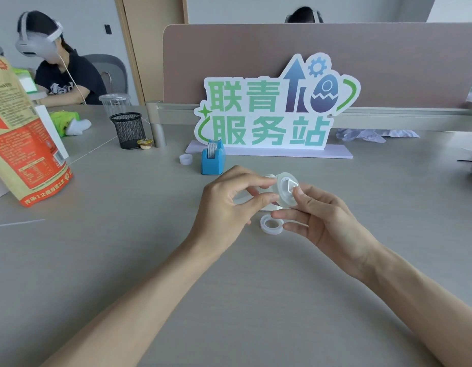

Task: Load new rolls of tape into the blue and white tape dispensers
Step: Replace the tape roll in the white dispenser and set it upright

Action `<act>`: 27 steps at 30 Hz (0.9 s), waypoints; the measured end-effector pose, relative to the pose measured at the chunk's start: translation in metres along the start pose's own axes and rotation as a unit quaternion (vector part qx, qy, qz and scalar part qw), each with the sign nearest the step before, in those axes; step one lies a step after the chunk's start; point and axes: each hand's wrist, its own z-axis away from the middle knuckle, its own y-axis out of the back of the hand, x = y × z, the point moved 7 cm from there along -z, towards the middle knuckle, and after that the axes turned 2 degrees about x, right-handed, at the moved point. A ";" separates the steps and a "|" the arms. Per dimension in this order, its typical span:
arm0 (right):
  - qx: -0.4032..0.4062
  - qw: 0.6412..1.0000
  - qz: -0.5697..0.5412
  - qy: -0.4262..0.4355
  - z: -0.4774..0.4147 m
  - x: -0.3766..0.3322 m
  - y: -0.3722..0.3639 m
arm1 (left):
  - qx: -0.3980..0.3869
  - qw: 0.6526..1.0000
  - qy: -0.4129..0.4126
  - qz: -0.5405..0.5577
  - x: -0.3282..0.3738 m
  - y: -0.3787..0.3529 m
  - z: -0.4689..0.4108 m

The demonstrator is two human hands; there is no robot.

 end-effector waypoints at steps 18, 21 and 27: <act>0.206 0.815 0.435 0.323 0.008 -0.028 0.001 | 0.027 0.970 0.233 0.064 -0.036 0.001 -0.002; 0.198 0.806 0.434 0.352 -0.007 -0.025 0.002 | 0.068 0.971 0.227 0.040 -0.038 0.011 -0.011; 0.240 0.819 0.395 0.339 -0.036 -0.019 0.019 | 0.125 0.968 0.216 0.024 -0.055 0.023 -0.032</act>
